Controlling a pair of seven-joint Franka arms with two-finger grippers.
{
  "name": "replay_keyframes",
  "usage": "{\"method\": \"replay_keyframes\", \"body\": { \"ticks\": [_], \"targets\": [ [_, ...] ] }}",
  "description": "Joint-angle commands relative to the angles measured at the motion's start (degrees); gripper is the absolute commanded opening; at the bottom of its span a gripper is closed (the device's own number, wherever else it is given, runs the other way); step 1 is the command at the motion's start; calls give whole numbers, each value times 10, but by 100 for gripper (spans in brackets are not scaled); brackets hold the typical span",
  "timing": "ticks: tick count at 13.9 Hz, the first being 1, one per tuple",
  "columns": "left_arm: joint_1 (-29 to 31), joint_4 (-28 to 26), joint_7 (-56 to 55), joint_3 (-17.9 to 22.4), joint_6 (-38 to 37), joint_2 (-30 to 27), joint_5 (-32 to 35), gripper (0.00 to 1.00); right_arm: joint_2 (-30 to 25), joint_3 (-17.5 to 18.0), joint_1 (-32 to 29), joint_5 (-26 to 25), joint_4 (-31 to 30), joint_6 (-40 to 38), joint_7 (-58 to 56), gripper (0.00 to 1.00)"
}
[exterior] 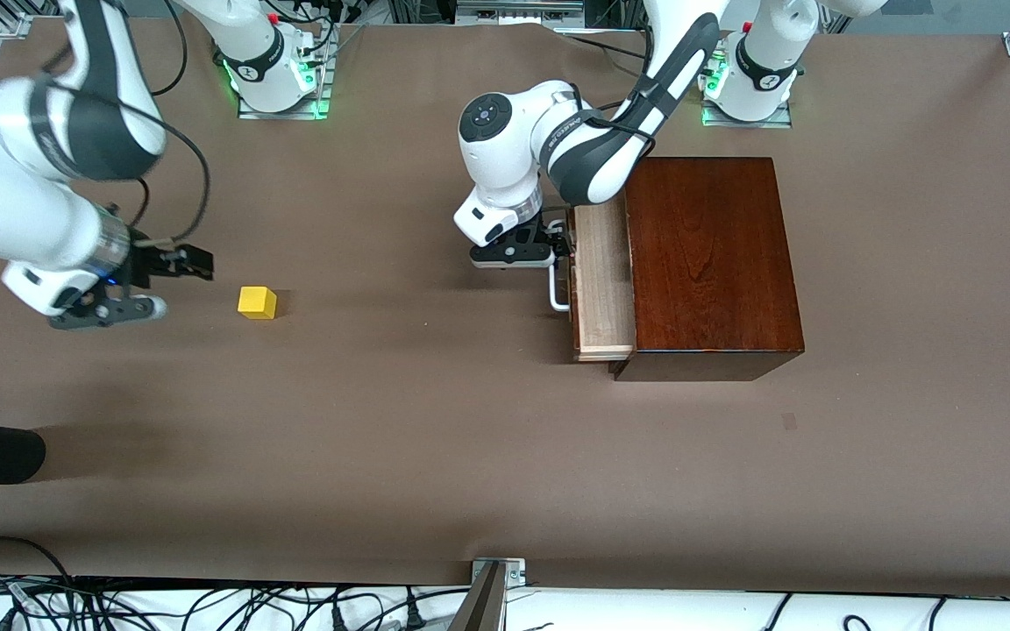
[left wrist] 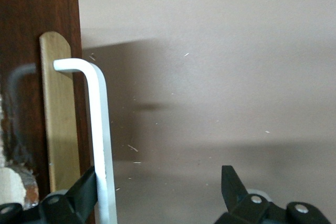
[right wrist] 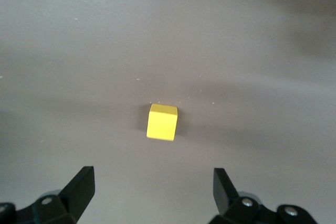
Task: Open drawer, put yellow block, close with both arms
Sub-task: 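Pull the drawer open with the left gripper while the right gripper reaches the cube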
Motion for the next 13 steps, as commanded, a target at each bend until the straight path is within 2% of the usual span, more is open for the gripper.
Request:
{"method": "replay_keyframes", "body": {
  "ticks": [1, 3, 5, 7, 10, 13],
  "targets": [
    [-6, 32, 3, -2, -5, 8, -11, 100, -3, 0, 1, 12, -42, 48, 11, 100],
    [-5, 34, 8, -2, -44, -8, -8, 100, -1, 1, 1, 12, -80, 104, 23, 100],
    [-5, 66, 20, -2, -127, -25, -8, 100, 7, 1, 1, 12, -125, 179, 24, 100],
    [4, 110, 63, 1, -216, -46, -12, 100, 32, 2, 2, 13, -141, 228, 28, 100],
    [90, 141, 145, -1, -268, -91, -83, 100, 52, 9, 2, 13, -178, 298, 36, 100],
    [189, 140, 279, -2, -307, -133, -92, 100, 72, 9, 2, 13, -216, 370, 36, 100]
  ]
}}
